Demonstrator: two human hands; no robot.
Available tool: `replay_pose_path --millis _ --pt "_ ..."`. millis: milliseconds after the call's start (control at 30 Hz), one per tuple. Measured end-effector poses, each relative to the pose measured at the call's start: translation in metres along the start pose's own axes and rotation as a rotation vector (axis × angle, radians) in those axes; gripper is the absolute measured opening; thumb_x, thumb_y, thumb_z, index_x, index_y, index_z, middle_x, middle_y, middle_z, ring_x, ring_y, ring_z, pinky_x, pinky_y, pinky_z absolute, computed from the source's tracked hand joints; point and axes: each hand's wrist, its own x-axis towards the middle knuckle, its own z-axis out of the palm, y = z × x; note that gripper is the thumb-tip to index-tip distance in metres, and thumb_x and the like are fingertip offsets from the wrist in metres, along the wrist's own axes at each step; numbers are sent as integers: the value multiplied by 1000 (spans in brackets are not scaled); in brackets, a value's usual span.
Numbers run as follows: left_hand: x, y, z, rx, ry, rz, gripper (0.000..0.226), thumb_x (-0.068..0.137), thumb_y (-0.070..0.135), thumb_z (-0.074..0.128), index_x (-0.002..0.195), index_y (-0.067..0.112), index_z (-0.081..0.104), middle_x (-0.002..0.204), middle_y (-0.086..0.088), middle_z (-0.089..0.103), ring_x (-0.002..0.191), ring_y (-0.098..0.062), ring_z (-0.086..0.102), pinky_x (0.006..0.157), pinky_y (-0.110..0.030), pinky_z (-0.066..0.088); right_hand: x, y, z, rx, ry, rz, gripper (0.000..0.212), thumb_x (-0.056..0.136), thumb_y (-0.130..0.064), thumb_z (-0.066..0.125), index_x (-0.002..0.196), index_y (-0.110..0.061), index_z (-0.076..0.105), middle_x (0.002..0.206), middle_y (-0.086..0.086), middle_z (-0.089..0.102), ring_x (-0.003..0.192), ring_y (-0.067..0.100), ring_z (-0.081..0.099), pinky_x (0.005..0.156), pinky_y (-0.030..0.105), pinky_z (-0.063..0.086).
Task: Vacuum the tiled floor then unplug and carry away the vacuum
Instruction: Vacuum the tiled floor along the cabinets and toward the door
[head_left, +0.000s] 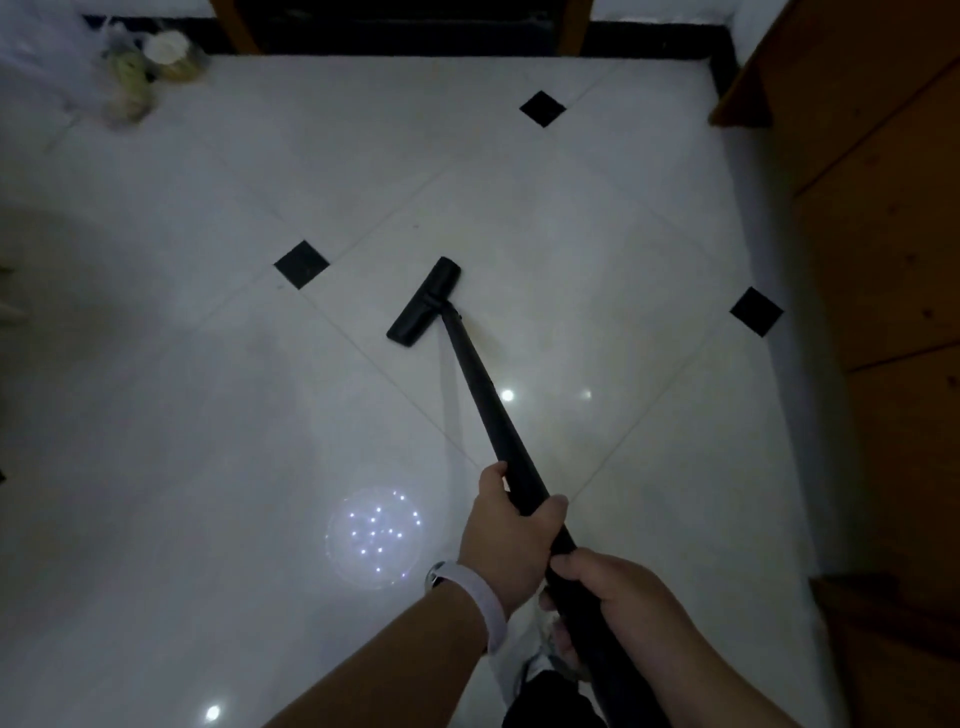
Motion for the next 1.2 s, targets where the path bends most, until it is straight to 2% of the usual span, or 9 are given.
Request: replay_pose_path --millis 167,400,567,700,833,900,1000,1133,1200 --pt "8 21 52 20 -74 4 63 89 23 67 143 20 35 103 -3 63 81 -9 64 55 -8 47 3 -11 -45 95 40 12 23 91 -12 61 83 9 66 55 16 65 38 24 56 46 27 42" --pt "19 41 115 112 -176 18 65 89 24 67 144 21 32 100 9 56 82 -9 64 62 -15 53 8 -24 -107 180 54 32 32 91 -11 61 66 6 68 61 23 64 41 27 55 47 31 40" --pt "29 50 150 193 -207 21 66 88 23 69 143 18 33 100 6 57 88 -15 65 73 -24 57 17 -30 -145 220 45 39 24 90 -12 63 76 7 70 65 21 68 44 28 58 48 31 42" --pt "37 56 171 261 -207 30 64 87 20 70 140 16 35 93 7 58 80 -9 64 71 -23 57 21 -35 -167 245 23 28 20 91 -13 63 88 4 72 69 20 71 47 28 59 49 30 44" --pt "42 61 189 344 -193 17 63 85 22 71 137 18 35 90 7 60 80 -11 65 79 -32 58 21 -41 -188 180 -50 -4 24 97 -21 58 102 0 67 71 17 71 47 27 59 48 28 45" --pt "43 62 197 381 -172 20 62 84 24 72 134 19 36 87 6 62 80 -13 67 82 -38 58 21 -43 -198 109 -80 -19 27 98 -29 56 100 -5 67 73 14 71 49 25 61 54 30 45" --pt "45 64 206 414 -149 13 58 83 29 72 128 21 38 86 6 63 79 -12 67 82 -38 57 21 -39 -211 11 -58 -63 30 94 -35 59 90 -7 68 73 9 67 56 22 62 62 33 43" --pt "46 62 218 426 -171 -40 60 84 30 70 133 21 36 82 1 66 78 -13 68 77 -33 57 13 -24 -222 22 -33 -57 28 73 -39 73 92 -18 74 75 9 72 56 19 65 61 30 46" --pt "46 59 224 425 -201 -66 61 83 28 71 133 22 35 82 -2 67 77 -17 69 77 -36 58 10 -16 -227 9 -32 -25 25 73 -32 75 95 -21 75 76 8 74 60 19 66 66 31 47"
